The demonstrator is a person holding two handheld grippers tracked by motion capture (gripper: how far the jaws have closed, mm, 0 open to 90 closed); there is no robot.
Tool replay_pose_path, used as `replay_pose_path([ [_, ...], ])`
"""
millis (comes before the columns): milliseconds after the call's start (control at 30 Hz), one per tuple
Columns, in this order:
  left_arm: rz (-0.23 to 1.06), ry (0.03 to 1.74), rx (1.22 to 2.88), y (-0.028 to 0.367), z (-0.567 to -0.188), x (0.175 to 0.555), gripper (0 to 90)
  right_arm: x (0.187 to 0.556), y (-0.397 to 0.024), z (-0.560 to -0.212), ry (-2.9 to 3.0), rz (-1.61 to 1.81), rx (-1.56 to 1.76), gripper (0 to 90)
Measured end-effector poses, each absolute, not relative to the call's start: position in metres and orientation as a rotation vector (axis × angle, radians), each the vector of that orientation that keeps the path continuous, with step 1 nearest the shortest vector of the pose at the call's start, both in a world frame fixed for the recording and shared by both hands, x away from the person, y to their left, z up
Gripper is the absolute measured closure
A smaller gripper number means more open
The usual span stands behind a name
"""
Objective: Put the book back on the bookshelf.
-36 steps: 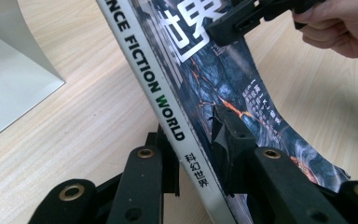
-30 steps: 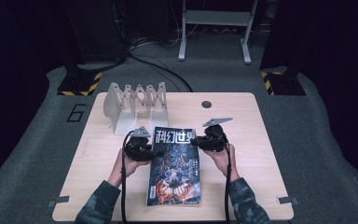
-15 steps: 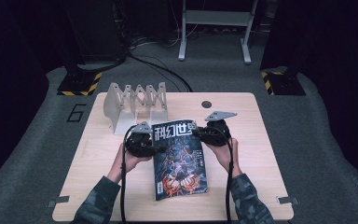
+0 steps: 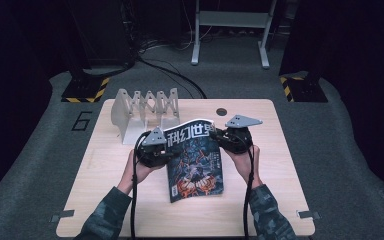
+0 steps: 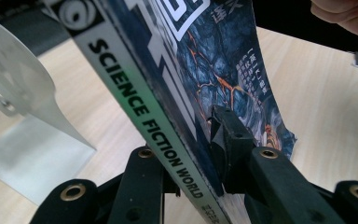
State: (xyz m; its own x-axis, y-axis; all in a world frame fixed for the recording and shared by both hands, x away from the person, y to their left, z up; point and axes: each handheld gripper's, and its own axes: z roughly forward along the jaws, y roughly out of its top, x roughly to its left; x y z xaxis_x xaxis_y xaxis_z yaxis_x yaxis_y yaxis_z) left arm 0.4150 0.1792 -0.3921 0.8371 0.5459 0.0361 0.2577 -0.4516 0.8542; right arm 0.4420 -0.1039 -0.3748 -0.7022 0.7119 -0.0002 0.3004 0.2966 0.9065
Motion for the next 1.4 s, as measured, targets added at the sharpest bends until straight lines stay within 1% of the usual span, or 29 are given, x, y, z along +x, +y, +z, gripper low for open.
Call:
replay_pose_path([
  [100, 0.416, 0.561, 2.061, 0.179, -0.388, 0.415, 75.1, 0.441, -0.105, -0.370, 2.141, 1.388, 0.881, 79.7],
  [200, 0.477, 0.518, 2.069, 0.177, -0.384, 0.415, 75.3, 0.438, -0.106, -0.366, 2.104, 1.393, 0.853, 79.9],
  [333, 0.526, 0.492, 2.063, 0.177, -0.380, 0.417, 77.4, 0.433, -0.107, -0.361, 2.057, 1.388, 0.814, 80.2],
  [433, 0.519, 0.494, 2.047, 0.178, -0.381, 0.418, 77.8, 0.433, -0.110, -0.361, 2.054, 1.415, 0.819, 79.6],
  [500, 0.482, 0.492, 2.037, 0.181, -0.381, 0.420, 77.8, 0.433, -0.112, -0.361, 2.057, 1.422, 0.823, 79.1],
  [667, 0.410, 0.502, 1.966, 0.188, -0.368, 0.423, 69.8, 0.434, -0.113, -0.361, 2.062, 1.431, 0.820, 77.2],
  [733, 0.420, 0.497, 1.961, 0.189, -0.363, 0.424, 67.1, 0.434, -0.113, -0.361, 2.063, 1.433, 0.820, 76.7],
  [867, 0.404, 0.478, 1.962, 0.188, -0.355, 0.429, 67.1, 0.434, -0.113, -0.361, 2.060, 1.438, 0.836, 73.5],
  [1033, 0.377, 0.470, 1.987, 0.181, -0.348, 0.435, 62.5, 0.435, -0.115, -0.362, 2.059, 1.460, 0.842, 72.6],
  [1133, 0.364, 0.459, 2.013, 0.176, -0.343, 0.439, 62.6, 0.435, -0.115, -0.362, 2.059, 1.464, 0.846, 72.1],
  [1300, 0.405, 0.414, 2.074, 0.167, -0.336, 0.442, 65.1, 0.436, -0.116, -0.363, 2.062, 1.477, 0.851, 70.0],
  [1400, 0.400, 0.418, 2.086, 0.166, -0.333, 0.445, 66.0, 0.436, -0.117, -0.363, 2.064, 1.487, 0.861, 69.3],
])
